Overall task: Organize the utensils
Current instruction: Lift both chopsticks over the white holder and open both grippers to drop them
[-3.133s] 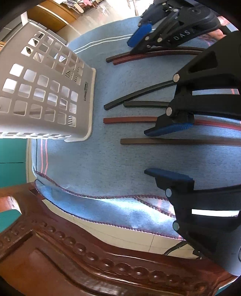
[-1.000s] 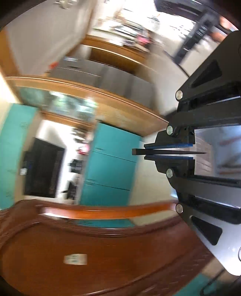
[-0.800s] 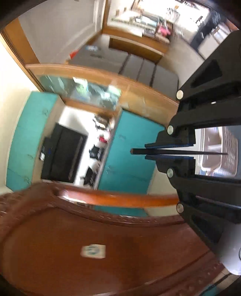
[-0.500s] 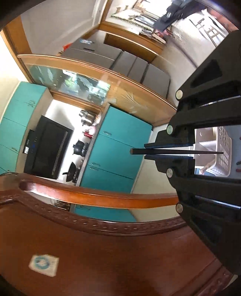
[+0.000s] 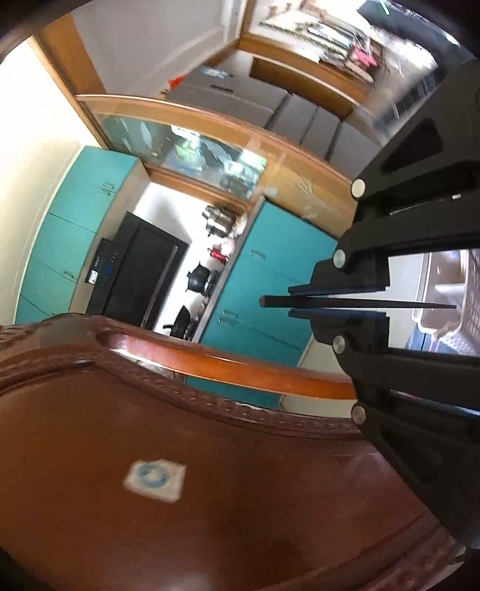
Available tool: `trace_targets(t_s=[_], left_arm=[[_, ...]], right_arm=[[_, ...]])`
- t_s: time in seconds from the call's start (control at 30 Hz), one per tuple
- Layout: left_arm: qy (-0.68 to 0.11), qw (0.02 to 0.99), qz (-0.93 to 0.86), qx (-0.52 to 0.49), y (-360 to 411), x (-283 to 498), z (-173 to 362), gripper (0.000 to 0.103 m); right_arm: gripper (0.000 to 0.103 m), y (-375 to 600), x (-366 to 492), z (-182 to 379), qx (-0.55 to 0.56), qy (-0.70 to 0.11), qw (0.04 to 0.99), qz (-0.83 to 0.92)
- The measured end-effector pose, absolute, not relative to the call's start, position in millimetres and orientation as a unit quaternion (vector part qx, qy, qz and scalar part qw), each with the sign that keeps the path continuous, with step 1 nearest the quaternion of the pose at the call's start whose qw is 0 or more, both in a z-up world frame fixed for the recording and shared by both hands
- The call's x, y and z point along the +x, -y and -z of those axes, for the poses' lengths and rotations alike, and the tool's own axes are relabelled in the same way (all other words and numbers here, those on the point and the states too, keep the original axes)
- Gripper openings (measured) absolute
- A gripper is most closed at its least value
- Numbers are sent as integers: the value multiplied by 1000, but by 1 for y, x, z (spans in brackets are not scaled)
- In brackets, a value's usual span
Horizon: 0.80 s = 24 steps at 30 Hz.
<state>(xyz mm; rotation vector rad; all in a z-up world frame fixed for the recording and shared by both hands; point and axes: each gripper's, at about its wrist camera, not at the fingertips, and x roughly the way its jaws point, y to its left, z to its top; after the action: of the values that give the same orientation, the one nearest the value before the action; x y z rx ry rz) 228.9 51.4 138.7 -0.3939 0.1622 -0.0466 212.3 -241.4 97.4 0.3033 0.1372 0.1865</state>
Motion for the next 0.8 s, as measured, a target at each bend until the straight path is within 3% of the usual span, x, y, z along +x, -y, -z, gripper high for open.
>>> trace_targets(t_s=[0.3,0.8], left_arm=[[-158,979,19,-129,-13,267,-95,7],[-202,975,36,-87,3,272,-68,7]], right_arm=[[7,268,196,-109,201,10,977,-68],[7,238,241,-61,135,-56,987,-64]])
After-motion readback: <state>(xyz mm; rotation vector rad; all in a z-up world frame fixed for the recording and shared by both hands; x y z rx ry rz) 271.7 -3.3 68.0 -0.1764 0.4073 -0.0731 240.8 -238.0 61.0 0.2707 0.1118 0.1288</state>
